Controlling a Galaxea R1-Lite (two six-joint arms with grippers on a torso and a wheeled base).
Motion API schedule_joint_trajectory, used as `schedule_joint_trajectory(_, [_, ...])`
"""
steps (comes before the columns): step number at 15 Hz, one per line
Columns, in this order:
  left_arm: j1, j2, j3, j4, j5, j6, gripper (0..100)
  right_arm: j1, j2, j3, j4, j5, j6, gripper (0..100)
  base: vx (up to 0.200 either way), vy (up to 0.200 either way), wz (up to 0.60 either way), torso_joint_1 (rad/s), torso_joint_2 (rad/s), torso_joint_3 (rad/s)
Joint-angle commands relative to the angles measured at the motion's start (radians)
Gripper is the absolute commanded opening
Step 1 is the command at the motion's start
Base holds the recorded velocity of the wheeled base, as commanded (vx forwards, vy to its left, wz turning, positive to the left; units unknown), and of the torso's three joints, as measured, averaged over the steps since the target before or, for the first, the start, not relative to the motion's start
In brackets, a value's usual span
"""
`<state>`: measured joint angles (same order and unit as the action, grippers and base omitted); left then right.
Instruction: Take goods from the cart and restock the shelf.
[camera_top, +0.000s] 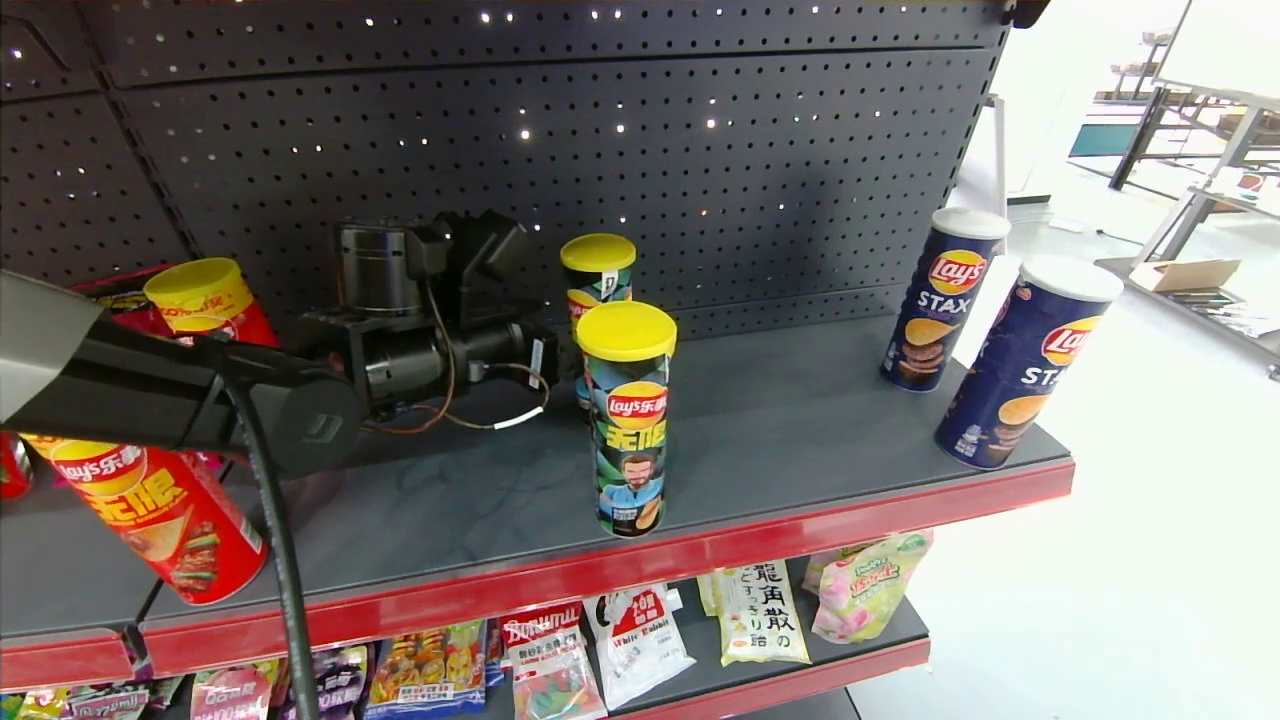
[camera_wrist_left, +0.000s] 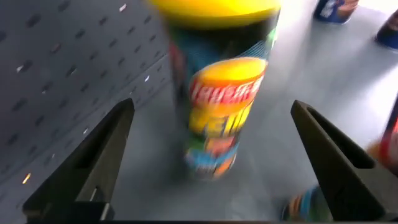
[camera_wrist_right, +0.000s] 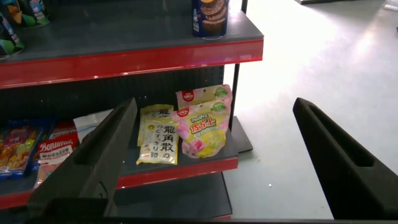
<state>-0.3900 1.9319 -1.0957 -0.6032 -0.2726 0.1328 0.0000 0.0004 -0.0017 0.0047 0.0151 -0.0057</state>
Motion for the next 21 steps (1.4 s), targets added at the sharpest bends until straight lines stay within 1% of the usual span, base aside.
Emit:
schedule_joint_trajectory(1, [0.026, -0.091, 0.079, 0.0, 0.001, 0.001, 100, 0.0, 0.0, 0.0, 0.0, 0.0, 0.0, 100, 0.0, 0.0, 0.0, 0.0, 0.0, 0.0])
schedule_joint_trajectory(5, [0.056, -0.241, 0.235, 0.002, 0.001, 0.004, 100, 0.0, 0.0, 0.0, 0.0, 0.0, 0.0, 100, 0.0, 0.0, 0.0, 0.0, 0.0, 0.0])
schedule_joint_trajectory(6, [0.056, -0.283, 0.272, 0.006, 0.001, 0.004, 100, 0.0, 0.0, 0.0, 0.0, 0.0, 0.0, 100, 0.0, 0.0, 0.0, 0.0, 0.0, 0.0])
schedule_joint_trajectory(8, [0.057, -0.41, 0.372, 0.04, 0.001, 0.007, 100, 0.0, 0.0, 0.0, 0.0, 0.0, 0.0, 100, 0.0, 0.0, 0.0, 0.0, 0.0, 0.0])
schedule_joint_trajectory(12, [0.062, -0.709, 0.602, 0.046, -0.01, 0.001, 100, 0.0, 0.0, 0.0, 0.0, 0.0, 0.0, 100, 0.0, 0.0, 0.0, 0.0, 0.0, 0.0])
schedule_joint_trajectory(13, [0.066, -0.72, 0.608, 0.048, -0.01, -0.001, 100, 0.0, 0.0, 0.0, 0.0, 0.0, 0.0, 100, 0.0, 0.0, 0.0, 0.0, 0.0, 0.0])
schedule_joint_trajectory(14, [0.145, -0.843, 0.639, 0.089, -0.007, -0.012, 100, 0.0, 0.0, 0.0, 0.0, 0.0, 0.0, 100, 0.0, 0.0, 0.0, 0.0, 0.0, 0.0])
schedule_joint_trajectory(15, [0.146, -0.898, 0.666, 0.089, 0.001, -0.035, 100, 0.0, 0.0, 0.0, 0.0, 0.0, 0.0, 100, 0.0, 0.0, 0.0, 0.0, 0.0, 0.0])
schedule_joint_trajectory(16, [0.145, -0.973, 0.694, 0.092, 0.01, -0.087, 100, 0.0, 0.0, 0.0, 0.0, 0.0, 0.0, 100, 0.0, 0.0, 0.0, 0.0, 0.0, 0.0])
schedule_joint_trajectory(17, [0.146, -1.107, 0.729, 0.146, 0.016, -0.117, 100, 0.0, 0.0, 0.0, 0.0, 0.0, 0.0, 100, 0.0, 0.0, 0.0, 0.0, 0.0, 0.0])
schedule_joint_trajectory(18, [0.148, -1.113, 0.729, 0.151, 0.016, -0.117, 100, 0.0, 0.0, 0.0, 0.0, 0.0, 0.0, 100, 0.0, 0.0, 0.0, 0.0, 0.0, 0.0])
schedule_joint_trajectory(19, [0.192, -1.305, 0.74, 0.338, 0.11, -0.131, 100, 0.0, 0.0, 0.0, 0.0, 0.0, 0.0, 100, 0.0, 0.0, 0.0, 0.0, 0.0, 0.0])
schedule_joint_trajectory(20, [0.226, -1.401, 0.74, 0.467, 0.196, -0.148, 100, 0.0, 0.0, 0.0, 0.0, 0.0, 0.0, 100, 0.0, 0.0, 0.0, 0.0, 0.0, 0.0])
schedule_joint_trajectory(21, [0.235, -1.484, 0.738, 0.548, 0.253, -0.18, 100, 0.0, 0.0, 0.0, 0.0, 0.0, 0.0, 100, 0.0, 0.0, 0.0, 0.0, 0.0, 0.0])
